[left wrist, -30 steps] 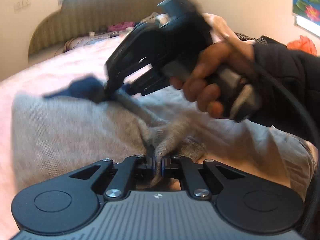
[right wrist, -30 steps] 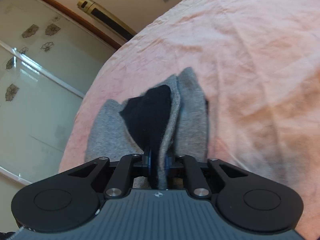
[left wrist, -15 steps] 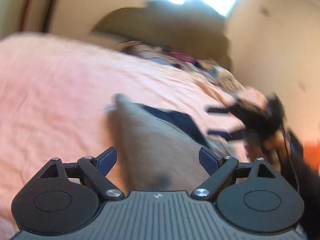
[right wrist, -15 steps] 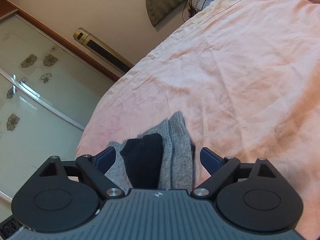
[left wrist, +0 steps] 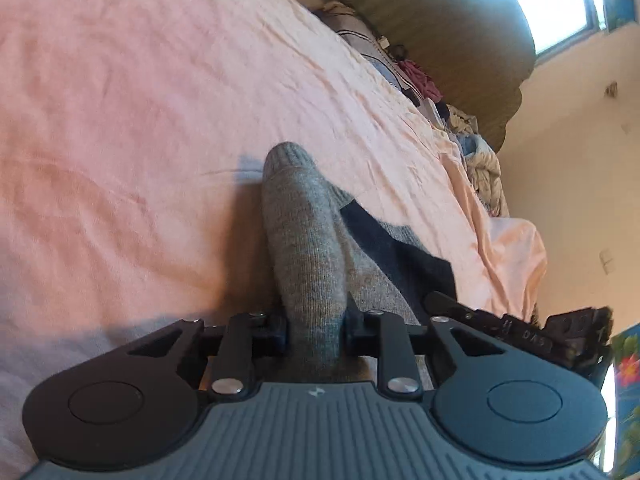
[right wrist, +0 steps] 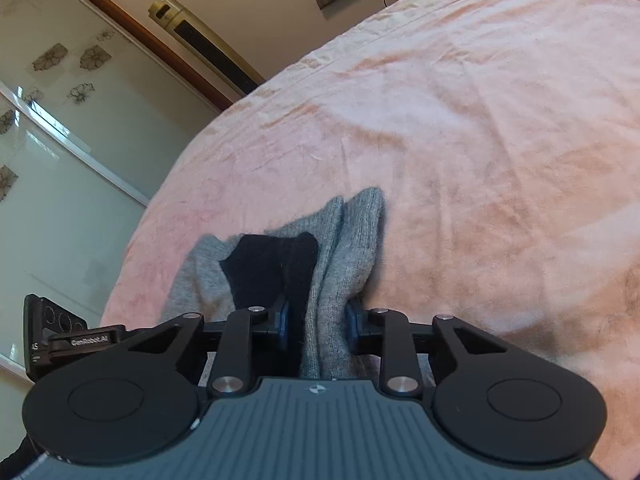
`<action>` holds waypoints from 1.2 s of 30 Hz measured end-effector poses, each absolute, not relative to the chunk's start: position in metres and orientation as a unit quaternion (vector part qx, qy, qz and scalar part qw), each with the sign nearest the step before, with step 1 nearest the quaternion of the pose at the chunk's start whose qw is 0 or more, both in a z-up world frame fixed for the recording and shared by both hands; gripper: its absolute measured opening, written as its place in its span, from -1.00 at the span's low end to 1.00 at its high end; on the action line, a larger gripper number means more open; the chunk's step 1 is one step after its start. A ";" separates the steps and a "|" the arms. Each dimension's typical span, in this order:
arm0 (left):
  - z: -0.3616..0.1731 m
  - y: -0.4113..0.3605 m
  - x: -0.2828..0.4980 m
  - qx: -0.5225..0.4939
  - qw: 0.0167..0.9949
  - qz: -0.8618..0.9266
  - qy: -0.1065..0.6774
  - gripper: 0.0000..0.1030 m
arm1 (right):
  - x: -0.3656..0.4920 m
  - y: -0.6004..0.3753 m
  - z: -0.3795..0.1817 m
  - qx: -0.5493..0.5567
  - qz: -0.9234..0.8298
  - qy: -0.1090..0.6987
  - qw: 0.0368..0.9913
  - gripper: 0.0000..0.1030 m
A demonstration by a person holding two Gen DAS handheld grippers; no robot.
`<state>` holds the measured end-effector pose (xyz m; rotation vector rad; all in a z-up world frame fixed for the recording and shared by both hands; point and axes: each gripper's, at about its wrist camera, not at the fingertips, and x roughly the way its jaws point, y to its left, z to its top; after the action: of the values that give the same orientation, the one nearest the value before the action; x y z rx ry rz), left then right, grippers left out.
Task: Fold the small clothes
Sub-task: 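Fold the grey fabric lengthwise with both grippers and release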
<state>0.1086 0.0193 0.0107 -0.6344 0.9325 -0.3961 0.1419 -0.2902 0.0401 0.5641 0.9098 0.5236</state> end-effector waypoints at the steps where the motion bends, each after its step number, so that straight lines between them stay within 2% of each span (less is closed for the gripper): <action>1: 0.019 0.019 0.106 -0.285 0.837 -0.187 0.429 -0.61 | 0.141 -0.288 0.044 0.270 0.254 0.420 0.828 -0.41; 7: 0.071 0.036 0.143 -0.201 0.901 -0.153 0.351 -0.61 | 0.181 -0.262 0.064 0.321 0.261 0.365 0.834 -0.44; 9: 0.075 0.043 0.165 -0.148 0.920 -0.128 0.340 -0.46 | 0.194 -0.252 0.063 0.354 0.240 0.343 0.836 -0.38; 10: 0.071 0.047 0.174 -0.129 0.921 -0.104 0.352 -0.31 | 0.201 -0.244 0.061 0.354 0.230 0.359 0.832 0.24; 11: 0.066 0.055 0.178 -0.128 0.916 -0.066 0.375 -0.25 | 0.206 -0.236 0.058 0.343 0.216 0.393 0.825 1.00; 13: 0.055 0.081 0.164 -0.165 0.899 -0.061 0.401 -0.21 | 0.197 -0.225 0.053 0.318 0.219 0.421 0.821 0.91; 16: 0.036 0.106 0.124 -0.228 0.878 -0.085 0.413 0.35 | 0.165 -0.221 0.047 0.265 0.251 0.441 0.820 0.90; 19: 0.016 0.115 0.083 -0.299 0.845 -0.126 0.425 0.35 | 0.138 -0.223 0.035 0.268 0.269 0.462 0.802 0.76; 22: 0.005 0.102 0.057 -0.330 0.826 -0.177 0.421 0.31 | 0.116 -0.213 0.034 0.251 0.287 0.452 0.806 0.72; 23: 0.005 0.096 0.051 -0.319 0.830 -0.182 0.420 0.07 | 0.113 -0.208 0.035 0.238 0.286 0.454 0.810 0.51; 24: 0.003 0.088 0.051 -0.290 0.836 -0.175 0.431 -0.71 | 0.112 -0.203 0.035 0.220 0.284 0.458 0.813 0.26; 25: 0.002 0.084 0.049 -0.273 0.842 -0.166 0.435 -0.75 | 0.110 -0.200 0.035 0.204 0.280 0.472 0.811 -0.55; 30: 0.023 0.087 0.039 -0.228 0.858 -0.176 0.425 -0.76 | 0.088 -0.212 0.045 0.194 0.301 0.461 0.812 -0.55; 32: 0.016 0.086 0.036 -0.183 0.870 -0.170 0.425 -0.56 | 0.087 -0.215 0.031 0.194 0.291 0.474 0.808 -0.55; 33: 0.013 0.090 0.028 -0.173 0.879 -0.184 0.405 -0.54 | 0.089 -0.219 0.029 0.214 0.297 0.467 0.805 -0.46; 34: 0.013 0.093 0.022 -0.169 0.885 -0.187 0.391 -0.41 | 0.092 -0.223 0.030 0.231 0.294 0.472 0.798 -0.27; 35: 0.013 0.096 0.016 -0.174 0.889 -0.187 0.380 -0.18 | 0.096 -0.226 0.036 0.239 0.282 0.469 0.802 -0.02; 36: 0.011 0.101 0.010 -0.185 0.893 -0.187 0.364 -0.04 | 0.100 -0.229 0.046 0.238 0.269 0.450 0.818 0.13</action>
<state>0.0099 0.1008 0.0115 -0.3834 0.7556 -0.3878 0.0997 -0.2291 0.0458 0.5079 0.9584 0.5728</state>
